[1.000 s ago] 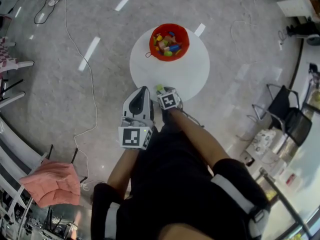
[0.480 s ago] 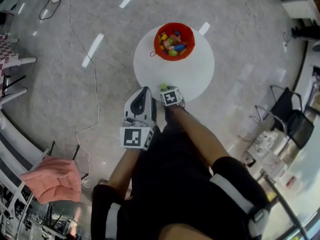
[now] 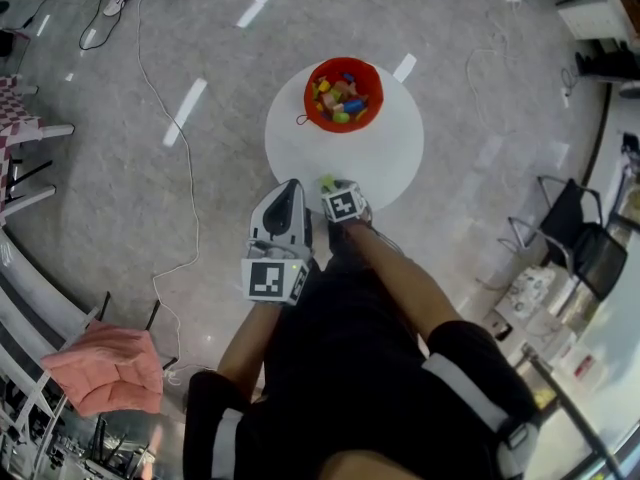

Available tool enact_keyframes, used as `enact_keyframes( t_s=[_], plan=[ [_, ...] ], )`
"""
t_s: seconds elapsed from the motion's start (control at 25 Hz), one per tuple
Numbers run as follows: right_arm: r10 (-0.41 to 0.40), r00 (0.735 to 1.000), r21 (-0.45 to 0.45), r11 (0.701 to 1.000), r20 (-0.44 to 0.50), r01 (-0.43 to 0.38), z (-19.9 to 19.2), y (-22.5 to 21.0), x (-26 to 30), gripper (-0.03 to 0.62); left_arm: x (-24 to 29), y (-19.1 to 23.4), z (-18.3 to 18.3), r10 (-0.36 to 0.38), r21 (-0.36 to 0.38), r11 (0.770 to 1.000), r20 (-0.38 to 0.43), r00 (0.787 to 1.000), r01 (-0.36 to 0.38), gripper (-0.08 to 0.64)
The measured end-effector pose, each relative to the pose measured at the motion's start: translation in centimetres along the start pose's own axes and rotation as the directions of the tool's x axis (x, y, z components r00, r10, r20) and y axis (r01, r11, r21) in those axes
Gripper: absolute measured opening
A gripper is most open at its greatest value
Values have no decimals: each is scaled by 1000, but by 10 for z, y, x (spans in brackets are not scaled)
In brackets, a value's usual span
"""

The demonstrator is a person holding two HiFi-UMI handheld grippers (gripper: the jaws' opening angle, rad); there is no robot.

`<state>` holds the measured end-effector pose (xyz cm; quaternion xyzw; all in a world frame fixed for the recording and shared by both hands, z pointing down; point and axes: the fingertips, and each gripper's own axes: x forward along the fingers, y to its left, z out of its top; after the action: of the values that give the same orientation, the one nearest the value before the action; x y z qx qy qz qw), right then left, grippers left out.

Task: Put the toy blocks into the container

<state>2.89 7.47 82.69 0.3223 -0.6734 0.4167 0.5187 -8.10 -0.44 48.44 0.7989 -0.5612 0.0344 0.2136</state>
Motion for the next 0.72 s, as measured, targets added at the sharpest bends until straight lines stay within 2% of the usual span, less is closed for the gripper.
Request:
enact_keyframes(
  t_s=[0.2,0.36,0.52,0.72],
  plan=[
    [22,994,-53,998,103,-17,28,1,-33,123,5,-4,8,-7,3,1000,15,1000,7,-12],
    [26,978,-116,993,207,-2,49,-2,-70,123,8,-11,22,4,-28,1000,55,998,-3,-12],
    [25,947,-142,990,319,22,79,-8,-111,123,11,-17,25,-9,-1,1000,62,998,9,-12],
    [42,894,-126,992,447,17,119,-15,-159,123,14,-24,30,-27,20,999,66,997,26,-12]
  ],
)
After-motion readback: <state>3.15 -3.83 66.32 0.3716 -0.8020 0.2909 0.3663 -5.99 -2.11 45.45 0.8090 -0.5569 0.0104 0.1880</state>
